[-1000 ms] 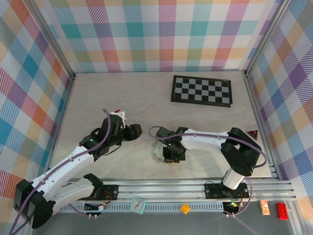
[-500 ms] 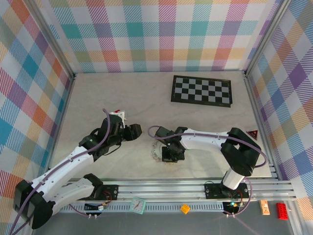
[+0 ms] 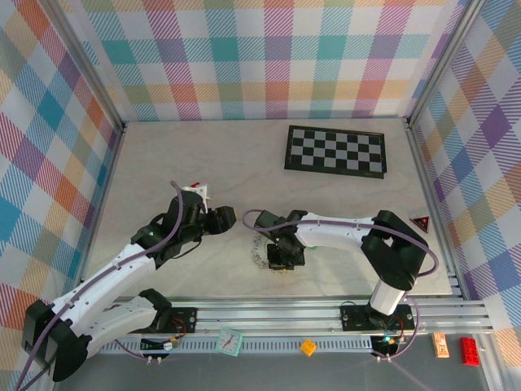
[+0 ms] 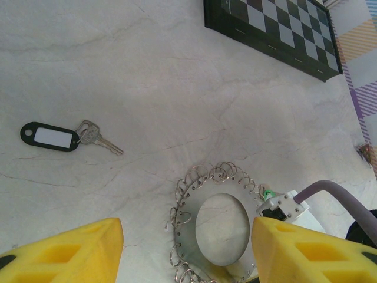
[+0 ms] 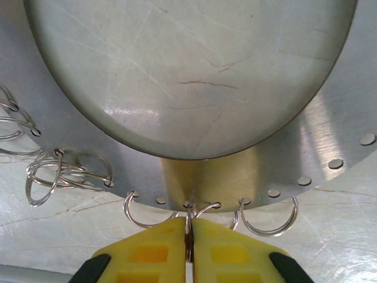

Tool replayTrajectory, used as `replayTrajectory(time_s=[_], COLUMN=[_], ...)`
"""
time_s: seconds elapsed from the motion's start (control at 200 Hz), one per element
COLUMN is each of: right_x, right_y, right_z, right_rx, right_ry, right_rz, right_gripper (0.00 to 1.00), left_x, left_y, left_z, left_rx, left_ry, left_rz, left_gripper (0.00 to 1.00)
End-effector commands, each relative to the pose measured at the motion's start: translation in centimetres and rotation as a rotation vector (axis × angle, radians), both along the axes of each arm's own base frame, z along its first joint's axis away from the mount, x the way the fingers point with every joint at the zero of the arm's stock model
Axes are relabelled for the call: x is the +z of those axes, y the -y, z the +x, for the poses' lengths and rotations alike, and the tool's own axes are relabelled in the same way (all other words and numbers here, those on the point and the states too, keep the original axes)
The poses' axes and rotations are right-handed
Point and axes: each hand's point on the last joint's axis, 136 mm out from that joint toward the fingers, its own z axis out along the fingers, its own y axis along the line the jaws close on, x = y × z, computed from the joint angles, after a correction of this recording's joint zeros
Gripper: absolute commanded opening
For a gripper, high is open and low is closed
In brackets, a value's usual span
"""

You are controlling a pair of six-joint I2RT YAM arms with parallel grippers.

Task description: Put the keys on the keyring

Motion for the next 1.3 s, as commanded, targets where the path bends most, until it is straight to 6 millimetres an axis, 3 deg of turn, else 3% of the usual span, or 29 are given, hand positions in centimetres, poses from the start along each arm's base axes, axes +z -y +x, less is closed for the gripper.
replayTrajectory(time_s=[0.0, 0.175, 0.31, 0.535, 0.69, 0.815, 0.94, 1.105, 1.295], right_x=[0.0, 0.6, 1.9, 6.1, 9.0, 12.8, 15.1, 16.4, 16.7], right_y=[0.3, 0.6, 0.7, 0.9, 1.3, 0.3, -0.7, -1.2, -1.3], right_z=[-0.2, -0.1, 0.3, 2.4, 4.3, 6.0, 7.1, 7.4, 7.3], right_rx=[0.015, 0.018, 0.036, 0.080, 0.186, 0.307, 0.430, 0.548, 0.666], right_ry=[-0.009, 0.005, 0.050, 0.287, 0.480, 0.676, 0.822, 0.858, 0.828], right_rz=[-0.032, -0.044, -0.025, 0.115, 0.143, 0.214, 0.333, 0.500, 0.656], right_gripper=[0.09, 0.00, 0.00, 0.00, 0.00, 0.00, 0.00, 0.00, 0.00], left_x=[-0.1, 0.0, 0.9, 4.8, 7.1, 8.4, 10.2, 9.8, 8.0], left_y=[-0.4, -0.4, -0.6, -1.0, -0.2, 0.8, 2.0, 4.1, 7.0], left_z=[-0.2, -0.2, 0.0, 0.7, 1.3, 2.1, 3.0, 4.2, 3.2], left_rx=[0.002, 0.003, -0.005, -0.063, -0.130, -0.178, -0.218, -0.320, -0.508], left_ry=[0.009, 0.013, 0.057, 0.248, 0.416, 0.533, 0.656, 0.705, 0.697], left_rz=[0.007, 0.011, 0.028, 0.096, 0.119, 0.106, 0.065, 0.044, -0.020], left_gripper=[0.59, 0.59, 0.59, 0.60, 0.55, 0.54, 0.54, 0.51, 0.45])
